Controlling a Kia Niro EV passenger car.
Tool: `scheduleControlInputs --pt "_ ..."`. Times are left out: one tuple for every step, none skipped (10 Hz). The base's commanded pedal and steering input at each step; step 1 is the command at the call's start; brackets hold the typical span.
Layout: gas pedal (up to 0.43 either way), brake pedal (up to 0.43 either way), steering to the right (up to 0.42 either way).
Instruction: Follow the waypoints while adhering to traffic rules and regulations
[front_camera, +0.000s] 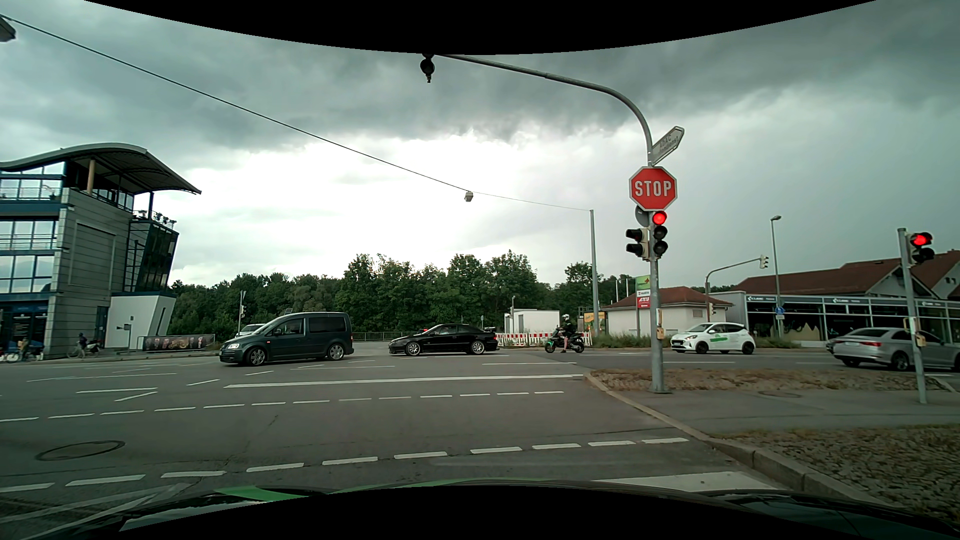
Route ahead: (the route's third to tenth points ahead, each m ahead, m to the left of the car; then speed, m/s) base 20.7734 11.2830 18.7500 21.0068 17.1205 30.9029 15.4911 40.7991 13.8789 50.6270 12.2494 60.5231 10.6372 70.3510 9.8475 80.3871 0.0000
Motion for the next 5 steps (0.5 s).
scheduleControlInputs --pt "0.000 0.329 -0.095" --pt "0.000 0.329 -0.094" --pt "0.000 0.329 -0.095" --pt "0.000 0.329 -0.094" --pt "0.000 0.329 -0.094"
